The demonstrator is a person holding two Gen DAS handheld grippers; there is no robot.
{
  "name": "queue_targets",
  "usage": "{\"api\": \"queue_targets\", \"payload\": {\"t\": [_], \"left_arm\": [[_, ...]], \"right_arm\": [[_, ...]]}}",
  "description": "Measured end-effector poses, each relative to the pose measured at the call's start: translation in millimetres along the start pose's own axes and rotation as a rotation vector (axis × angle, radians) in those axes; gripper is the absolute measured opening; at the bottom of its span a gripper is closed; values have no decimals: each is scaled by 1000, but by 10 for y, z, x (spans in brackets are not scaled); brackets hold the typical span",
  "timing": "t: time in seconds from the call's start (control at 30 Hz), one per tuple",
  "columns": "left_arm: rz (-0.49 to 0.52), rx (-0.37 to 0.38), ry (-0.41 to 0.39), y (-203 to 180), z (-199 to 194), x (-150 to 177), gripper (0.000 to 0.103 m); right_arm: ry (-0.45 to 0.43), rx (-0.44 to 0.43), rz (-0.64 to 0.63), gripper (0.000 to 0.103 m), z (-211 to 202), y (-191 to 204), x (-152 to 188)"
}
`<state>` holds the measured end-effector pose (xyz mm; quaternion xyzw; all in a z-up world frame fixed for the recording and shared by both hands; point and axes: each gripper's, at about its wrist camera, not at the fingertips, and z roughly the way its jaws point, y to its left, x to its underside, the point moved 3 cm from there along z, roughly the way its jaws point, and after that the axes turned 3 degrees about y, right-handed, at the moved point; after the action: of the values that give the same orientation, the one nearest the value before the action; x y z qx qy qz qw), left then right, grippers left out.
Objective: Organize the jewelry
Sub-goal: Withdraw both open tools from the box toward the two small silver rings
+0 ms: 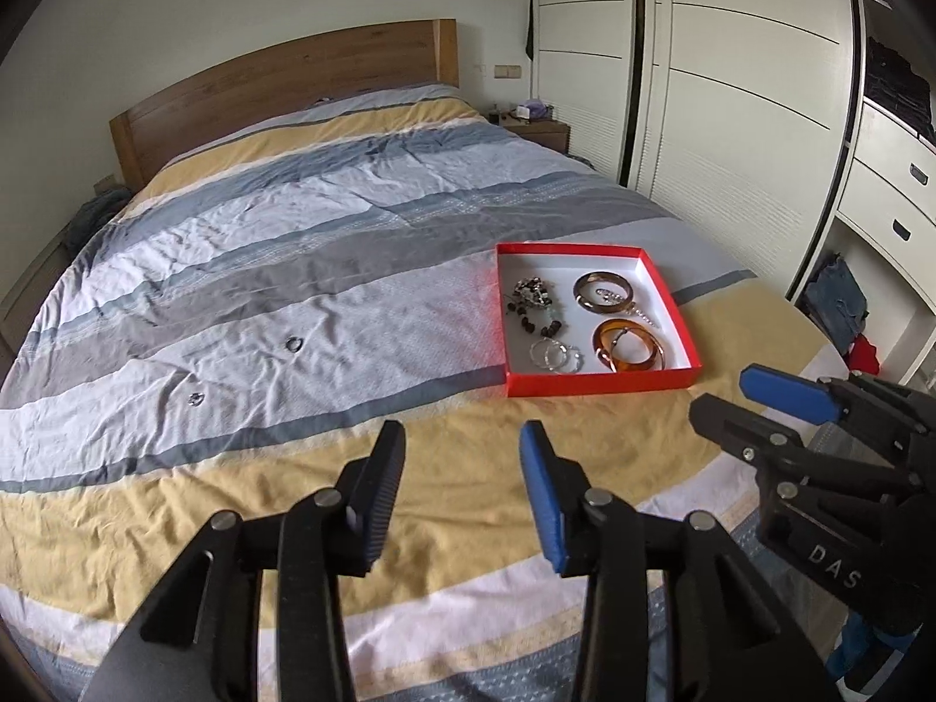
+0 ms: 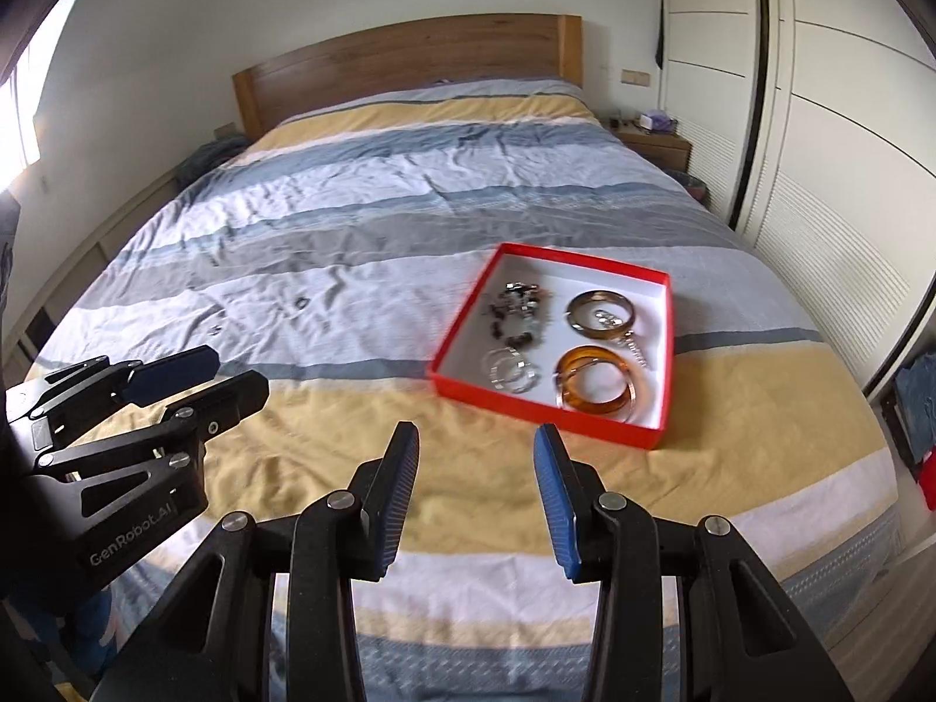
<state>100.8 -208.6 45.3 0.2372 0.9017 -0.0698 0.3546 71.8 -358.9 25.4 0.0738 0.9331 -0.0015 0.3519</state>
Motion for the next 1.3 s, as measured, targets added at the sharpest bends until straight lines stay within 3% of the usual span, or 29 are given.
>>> {"api": "queue_targets", "payload": {"t": [0.17, 0.67, 1.3], "left_arm": [[-4, -54, -34, 184, -366, 205, 41], [-86, -118, -153, 735, -1201, 553, 41], [-148, -164, -217, 1011, -1653, 802, 47]], "right_arm": [[-11, -27, -19, 41, -214, 266, 136], [-91, -38, -121, 43, -802, 965, 228], [-148, -59, -202, 48, -1198, 1395, 324]]}}
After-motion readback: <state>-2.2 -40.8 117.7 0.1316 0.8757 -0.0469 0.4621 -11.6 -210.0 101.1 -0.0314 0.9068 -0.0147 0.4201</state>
